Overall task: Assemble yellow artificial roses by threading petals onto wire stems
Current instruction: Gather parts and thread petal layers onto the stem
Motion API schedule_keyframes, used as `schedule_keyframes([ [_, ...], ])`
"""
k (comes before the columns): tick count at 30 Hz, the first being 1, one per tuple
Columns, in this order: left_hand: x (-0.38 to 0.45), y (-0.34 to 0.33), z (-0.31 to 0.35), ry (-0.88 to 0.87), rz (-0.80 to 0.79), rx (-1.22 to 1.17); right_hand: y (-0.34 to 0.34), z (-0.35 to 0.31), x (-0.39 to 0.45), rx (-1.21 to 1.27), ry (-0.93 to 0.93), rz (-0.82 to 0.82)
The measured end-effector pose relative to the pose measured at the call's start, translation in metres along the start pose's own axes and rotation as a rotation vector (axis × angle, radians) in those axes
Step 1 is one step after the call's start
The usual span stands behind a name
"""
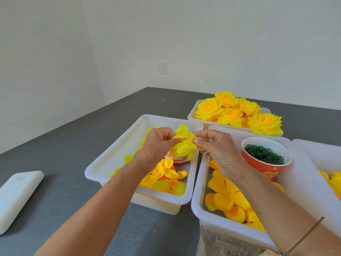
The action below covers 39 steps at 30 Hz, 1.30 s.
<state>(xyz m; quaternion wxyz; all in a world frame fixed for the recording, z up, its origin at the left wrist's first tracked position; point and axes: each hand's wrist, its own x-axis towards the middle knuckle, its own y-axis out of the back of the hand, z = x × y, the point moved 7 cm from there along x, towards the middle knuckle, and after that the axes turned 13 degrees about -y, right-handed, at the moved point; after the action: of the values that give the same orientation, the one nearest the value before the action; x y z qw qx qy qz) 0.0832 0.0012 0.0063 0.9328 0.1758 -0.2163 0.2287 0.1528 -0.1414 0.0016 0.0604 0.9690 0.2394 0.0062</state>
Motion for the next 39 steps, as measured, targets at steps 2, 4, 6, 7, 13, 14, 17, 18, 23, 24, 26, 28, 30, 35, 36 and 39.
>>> schedule_keyframes([
  [2, 0.0, 0.0, 0.0, 0.016, 0.005, -0.025, 0.0, 0.002, 0.001, -0.021, -0.034, 0.025],
  [4, 0.0, -0.001, -0.001, 0.027, 0.003, -0.043, -0.001, 0.004, 0.002, -0.016, -0.066, 0.028],
  [6, 0.0, -0.003, -0.001, 0.031, -0.013, -0.059, -0.004, 0.004, 0.001, 0.0, -0.075, 0.014],
  [7, -0.001, -0.004, -0.001, 0.032, -0.025, -0.069, -0.005, 0.004, 0.001, 0.003, -0.077, 0.004],
  [13, -0.005, -0.009, 0.0, 0.06, -0.143, -0.129, -0.007, 0.007, 0.002, 0.064, -0.118, -0.023],
  [14, -0.005, -0.009, -0.001, 0.079, -0.156, -0.161, -0.007, 0.007, 0.002, 0.087, -0.122, -0.028],
  [17, -0.004, -0.006, -0.004, 0.127, -0.122, -0.254, -0.008, 0.008, 0.003, 0.142, -0.129, -0.062],
  [18, -0.003, -0.004, -0.005, 0.133, -0.093, -0.267, -0.009, 0.009, 0.003, 0.153, -0.131, -0.079],
  [23, 0.001, 0.011, -0.009, 0.124, 0.079, -0.23, -0.017, 0.006, 0.002, 0.18, -0.122, -0.193],
  [24, 0.001, 0.014, -0.009, 0.121, 0.112, -0.221, -0.019, 0.005, 0.001, 0.192, -0.12, -0.227],
  [26, 0.001, 0.019, -0.011, 0.127, 0.177, -0.225, -0.022, 0.004, -0.002, 0.212, -0.113, -0.29],
  [28, 0.0, 0.027, -0.012, 0.126, 0.257, -0.245, -0.024, 0.003, -0.004, 0.206, -0.098, -0.323],
  [30, 0.0, 0.034, -0.014, 0.133, 0.328, -0.264, -0.025, 0.002, -0.005, 0.183, -0.069, -0.329],
  [35, -0.002, 0.041, -0.017, 0.168, 0.391, -0.299, -0.031, -0.001, -0.009, -0.059, 0.061, -0.305],
  [36, -0.002, 0.04, -0.016, 0.168, 0.387, -0.291, -0.033, -0.001, -0.01, -0.122, 0.084, -0.305],
  [39, -0.002, 0.037, -0.011, 0.143, 0.344, -0.291, -0.039, -0.003, -0.014, -0.221, 0.115, -0.331],
])
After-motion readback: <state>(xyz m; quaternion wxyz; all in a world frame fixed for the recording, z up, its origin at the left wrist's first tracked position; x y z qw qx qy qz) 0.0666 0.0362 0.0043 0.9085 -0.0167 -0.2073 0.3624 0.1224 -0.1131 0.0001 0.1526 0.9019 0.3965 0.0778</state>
